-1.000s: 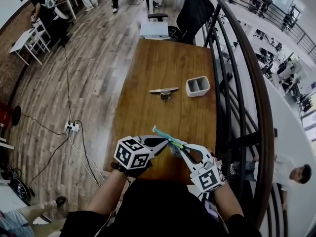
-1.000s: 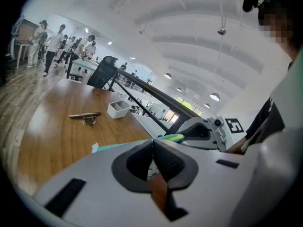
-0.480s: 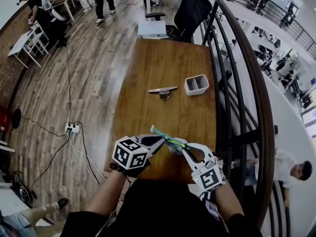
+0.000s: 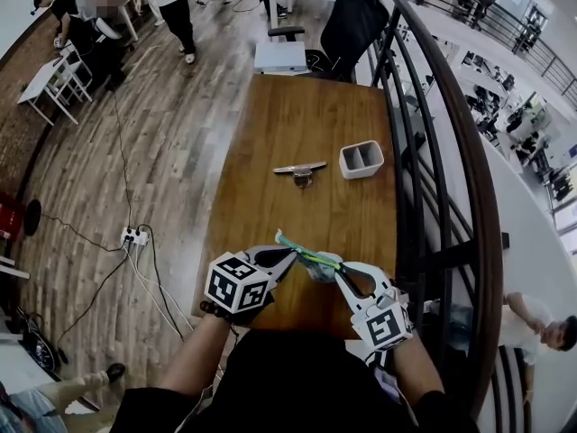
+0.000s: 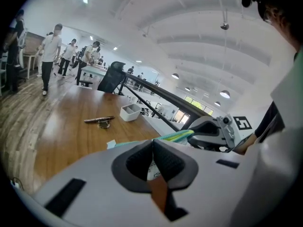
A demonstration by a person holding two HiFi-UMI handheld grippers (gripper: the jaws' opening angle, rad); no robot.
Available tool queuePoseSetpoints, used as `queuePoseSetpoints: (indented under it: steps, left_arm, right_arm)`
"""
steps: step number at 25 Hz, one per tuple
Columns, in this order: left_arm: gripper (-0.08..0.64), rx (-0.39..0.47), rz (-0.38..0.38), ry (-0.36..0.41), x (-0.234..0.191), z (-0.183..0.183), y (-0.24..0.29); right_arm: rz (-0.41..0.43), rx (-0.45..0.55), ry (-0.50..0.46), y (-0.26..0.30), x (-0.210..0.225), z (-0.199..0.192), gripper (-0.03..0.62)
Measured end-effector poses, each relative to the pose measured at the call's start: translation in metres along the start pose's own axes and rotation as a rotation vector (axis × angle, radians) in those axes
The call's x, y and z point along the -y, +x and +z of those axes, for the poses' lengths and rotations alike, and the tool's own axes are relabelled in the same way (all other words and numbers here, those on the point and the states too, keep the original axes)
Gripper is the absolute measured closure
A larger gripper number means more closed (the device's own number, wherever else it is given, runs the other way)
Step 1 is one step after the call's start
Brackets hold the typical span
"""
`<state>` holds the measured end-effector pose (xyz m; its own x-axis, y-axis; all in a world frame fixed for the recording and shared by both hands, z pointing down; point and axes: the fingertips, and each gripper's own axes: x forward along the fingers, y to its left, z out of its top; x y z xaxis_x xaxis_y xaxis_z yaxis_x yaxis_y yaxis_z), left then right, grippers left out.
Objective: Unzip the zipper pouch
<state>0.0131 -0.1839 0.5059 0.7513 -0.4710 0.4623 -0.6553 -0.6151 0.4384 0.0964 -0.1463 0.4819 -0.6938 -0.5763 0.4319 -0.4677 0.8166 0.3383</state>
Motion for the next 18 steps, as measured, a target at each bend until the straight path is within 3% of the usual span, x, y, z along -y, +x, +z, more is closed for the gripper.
queuePoseSetpoints:
  steps: [18]
  left_arm:
    - [0.545,0.007,0.1,-0.003,-0.032,0.005,-0.006]
  right_arm:
    - [-0.022,-0.01,-0.016,0.002,0.011,-0.001,0.557]
